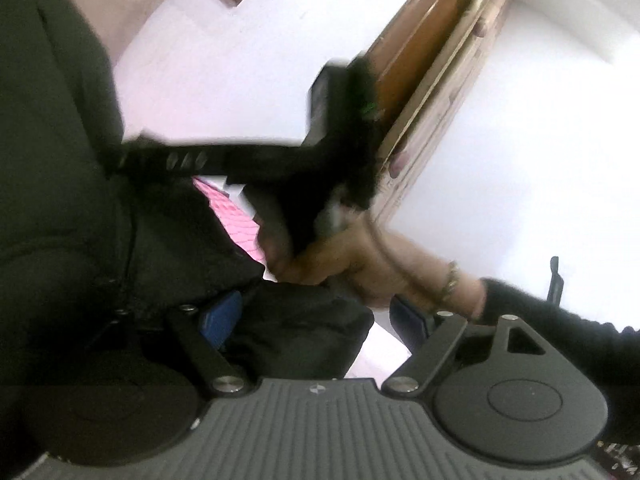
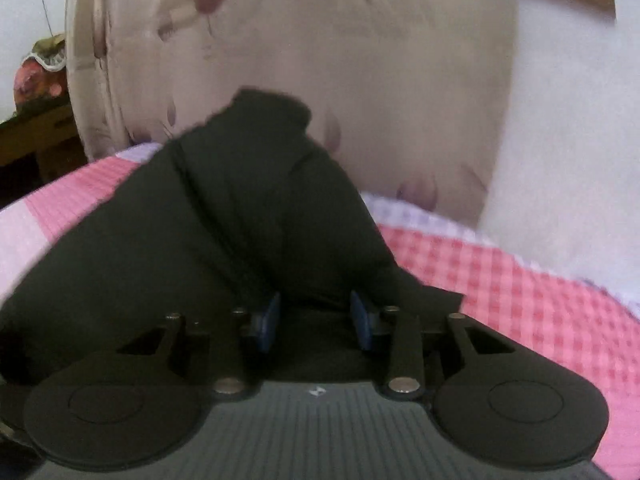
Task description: Fold large clothes
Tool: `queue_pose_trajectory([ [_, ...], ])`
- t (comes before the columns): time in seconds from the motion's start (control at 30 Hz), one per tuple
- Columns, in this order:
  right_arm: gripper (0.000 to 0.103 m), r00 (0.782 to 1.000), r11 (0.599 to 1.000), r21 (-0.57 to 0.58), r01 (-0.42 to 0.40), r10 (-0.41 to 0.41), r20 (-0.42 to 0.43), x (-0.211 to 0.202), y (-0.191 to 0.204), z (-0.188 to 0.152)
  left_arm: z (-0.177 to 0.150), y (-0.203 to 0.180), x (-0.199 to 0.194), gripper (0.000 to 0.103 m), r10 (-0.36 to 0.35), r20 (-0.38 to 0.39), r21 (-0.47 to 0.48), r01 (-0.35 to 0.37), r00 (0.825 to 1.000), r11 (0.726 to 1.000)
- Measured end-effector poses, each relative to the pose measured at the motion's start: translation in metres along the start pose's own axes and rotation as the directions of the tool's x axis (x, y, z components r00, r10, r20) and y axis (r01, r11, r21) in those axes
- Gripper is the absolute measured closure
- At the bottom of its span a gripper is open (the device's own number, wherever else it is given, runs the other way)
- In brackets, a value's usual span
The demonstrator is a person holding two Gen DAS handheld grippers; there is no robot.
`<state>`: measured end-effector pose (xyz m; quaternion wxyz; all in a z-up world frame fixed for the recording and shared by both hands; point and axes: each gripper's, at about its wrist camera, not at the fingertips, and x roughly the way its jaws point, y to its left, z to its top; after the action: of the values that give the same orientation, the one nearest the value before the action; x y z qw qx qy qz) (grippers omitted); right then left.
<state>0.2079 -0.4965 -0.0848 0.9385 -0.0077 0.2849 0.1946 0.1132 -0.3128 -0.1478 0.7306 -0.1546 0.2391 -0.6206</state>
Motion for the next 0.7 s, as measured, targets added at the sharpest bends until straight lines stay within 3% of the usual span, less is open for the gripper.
queue_pose_trajectory([
  [0.13, 0.067, 1.0, 0.997, 0.073, -0.023, 0.021, 0.02, 0.008, -0.009, -0.019, 0.002, -0.024, -0.026, 0.025, 0.025, 0.004, 0.054, -0.025, 1.0, 0.998],
  [0.2, 0.067, 0.999, 0.996, 0.088, -0.026, 0.023, 0.031, 0.007, -0.009, -0.023, 0.01, -0.034, -0.052, 0.025, 0.024, 0.067, 0.039, -0.027, 0.997, 0.999],
  [0.3, 0.067, 0.998, 0.993, 0.111, -0.039, 0.034, 0.051, 0.011, -0.008, -0.025, 0.026, -0.038, -0.092, 0.025, 0.09, 0.199, 0.047, -0.102, 0.976, 0.994],
  [0.37, 0.067, 0.997, 0.991, 0.123, -0.044, 0.036, 0.068, 0.012, -0.008, -0.028, 0.032, -0.021, -0.103, 0.023, 0.183, 0.192, 0.016, -0.189, 0.964, 0.982],
  [0.4, 0.067, 0.996, 0.991, 0.128, -0.047, 0.037, 0.079, 0.012, -0.008, -0.03, 0.03, -0.007, -0.104, 0.037, 0.233, 0.164, -0.03, -0.231, 0.959, 0.972],
  [0.43, 0.067, 0.995, 0.989, 0.136, -0.049, 0.037, 0.09, 0.018, -0.006, -0.026, 0.024, 0.007, -0.106, 0.058, 0.265, 0.143, -0.067, -0.257, 0.954, 0.964],
  [0.5, 0.067, 0.993, 0.989, 0.138, -0.055, 0.04, 0.109, 0.012, -0.008, -0.033, 0.012, 0.02, -0.107, 0.081, 0.324, 0.109, -0.033, -0.322, 0.94, 0.946],
  [0.6, 0.067, 0.994, 0.991, 0.122, -0.049, 0.036, 0.106, 0.01, -0.007, -0.033, 0.007, 0.039, -0.11, 0.086, 0.318, 0.09, -0.161, -0.301, 0.944, 0.94],
  [0.7, 0.067, 0.997, 0.992, 0.123, -0.033, 0.024, 0.078, 0.008, -0.009, -0.03, 0.009, 0.032, -0.103, 0.087, 0.351, 0.063, -0.079, -0.346, 0.934, 0.935],
])
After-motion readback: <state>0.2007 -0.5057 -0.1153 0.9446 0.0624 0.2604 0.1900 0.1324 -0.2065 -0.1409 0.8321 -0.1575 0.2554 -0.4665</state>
